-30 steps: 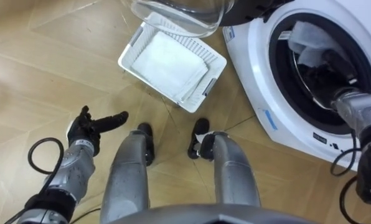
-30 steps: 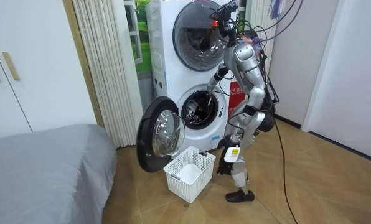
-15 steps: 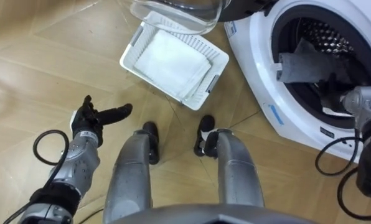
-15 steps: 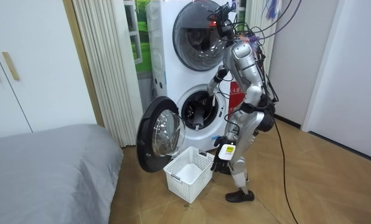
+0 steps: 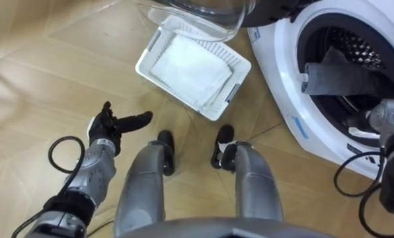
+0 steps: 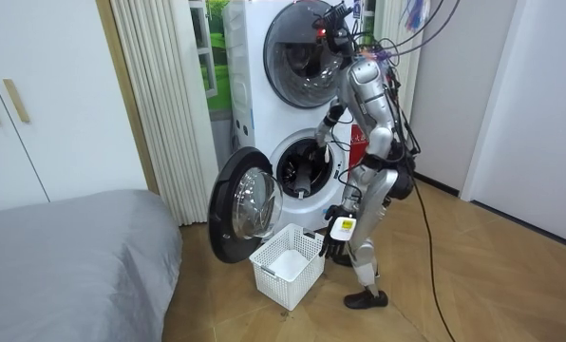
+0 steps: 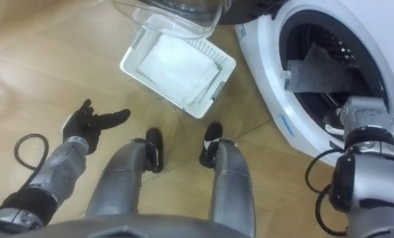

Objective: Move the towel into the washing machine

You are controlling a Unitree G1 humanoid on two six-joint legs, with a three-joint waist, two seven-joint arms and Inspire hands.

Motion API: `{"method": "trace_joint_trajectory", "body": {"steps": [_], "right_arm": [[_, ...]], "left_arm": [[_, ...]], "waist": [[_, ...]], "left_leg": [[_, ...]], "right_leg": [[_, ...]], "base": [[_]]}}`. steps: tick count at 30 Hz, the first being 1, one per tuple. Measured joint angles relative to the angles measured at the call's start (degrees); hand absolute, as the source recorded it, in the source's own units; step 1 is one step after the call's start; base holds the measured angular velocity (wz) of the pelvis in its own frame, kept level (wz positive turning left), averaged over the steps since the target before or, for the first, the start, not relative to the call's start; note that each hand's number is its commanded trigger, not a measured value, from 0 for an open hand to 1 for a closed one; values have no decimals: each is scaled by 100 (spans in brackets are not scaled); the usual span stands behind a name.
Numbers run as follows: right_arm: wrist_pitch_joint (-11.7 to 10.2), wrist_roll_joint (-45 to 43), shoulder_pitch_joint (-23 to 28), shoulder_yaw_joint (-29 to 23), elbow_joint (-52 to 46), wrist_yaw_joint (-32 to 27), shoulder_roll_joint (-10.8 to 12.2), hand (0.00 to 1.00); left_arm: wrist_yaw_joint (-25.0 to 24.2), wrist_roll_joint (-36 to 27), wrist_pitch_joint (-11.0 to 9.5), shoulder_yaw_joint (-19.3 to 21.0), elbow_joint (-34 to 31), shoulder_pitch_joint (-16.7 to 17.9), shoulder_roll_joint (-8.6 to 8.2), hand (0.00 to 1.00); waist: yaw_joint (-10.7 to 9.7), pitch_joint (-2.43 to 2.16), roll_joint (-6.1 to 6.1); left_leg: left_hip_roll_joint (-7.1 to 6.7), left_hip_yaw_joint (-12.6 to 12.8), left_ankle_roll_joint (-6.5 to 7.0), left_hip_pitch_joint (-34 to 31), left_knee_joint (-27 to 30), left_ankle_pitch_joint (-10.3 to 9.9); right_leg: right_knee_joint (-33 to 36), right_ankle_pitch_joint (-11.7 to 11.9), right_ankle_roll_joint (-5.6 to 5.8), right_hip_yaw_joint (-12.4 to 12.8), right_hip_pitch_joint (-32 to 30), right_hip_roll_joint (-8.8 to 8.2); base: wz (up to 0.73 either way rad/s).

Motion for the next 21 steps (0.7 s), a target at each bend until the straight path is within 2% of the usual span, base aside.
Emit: {"method": "trace_joint_trajectory", "body": {"steps": [2,4,5,8,9,11,13,15,18,21], "right_arm": [[-49,4,214,3,-120,45,96,0],[-294,-206,500,121,-110,126,296,0],[-346,-309,619,177,-100,190,335,0],[-461,-815,1227,557,8,664,506,0],[-477,-1031,1428,753,107,854,570,0],[-479,-1389,1689,789,282,1161,640,0],[-528,-2071,2073,923,485,1551,738,0],[-550,-2472,2323,1099,605,1817,881,0],[-496,-3451,2731,1495,615,2359,1117,0],[-419,-4313,2896,1848,578,2837,1231,0]], "left_arm": [[-71,199,-14,5,201,37,5,0],[-167,470,-80,34,392,187,39,0],[-194,563,-88,43,450,218,38,0],[-314,912,-115,124,878,299,34,0],[-317,1021,-137,141,1071,323,48,0],[-317,1216,-166,250,1215,432,46,0],[-316,1585,-267,458,1283,669,73,0],[-317,1759,-359,533,1495,780,102,0],[-337,2020,-350,662,1832,871,32,0],[-373,2221,-353,776,1835,1011,-32,0]], "waist": [[17,-9,44],[54,-11,83],[75,-12,89],[166,-42,164],[170,-71,218],[157,-131,323],[160,-180,429],[143,-193,444],[121,-200,434],[139,-224,399]], "left_leg": [[-1,0,-15,223,-167,18],[15,-6,-45,546,-375,35],[18,-9,-57,634,-447,45],[27,-26,-88,1128,-712,66],[29,-68,-91,1307,-795,67],[17,-86,-103,1589,-993,74],[17,-85,-117,2007,-1232,83],[2,-87,-165,2407,-1515,117],[6,-87,-216,2937,-1862,188],[22,-89,-245,3208,-1987,209]], "right_leg": [[-165,10,18,-15,229,28],[-456,34,49,-4,570,120],[-523,52,55,-5,674,141],[-828,88,81,-55,1174,204],[-931,87,85,-105,1376,215],[-1114,91,94,-132,1664,237],[-1370,105,119,-169,2090,280],[-1513,102,124,-186,2424,306],[-1708,94,138,-268,2893,337],[-1902,95,139,-280,3191,397]], "base": [[5],[-2],[-9],[0],[5],[3],[-2],[-3],[1],[-1]]}}
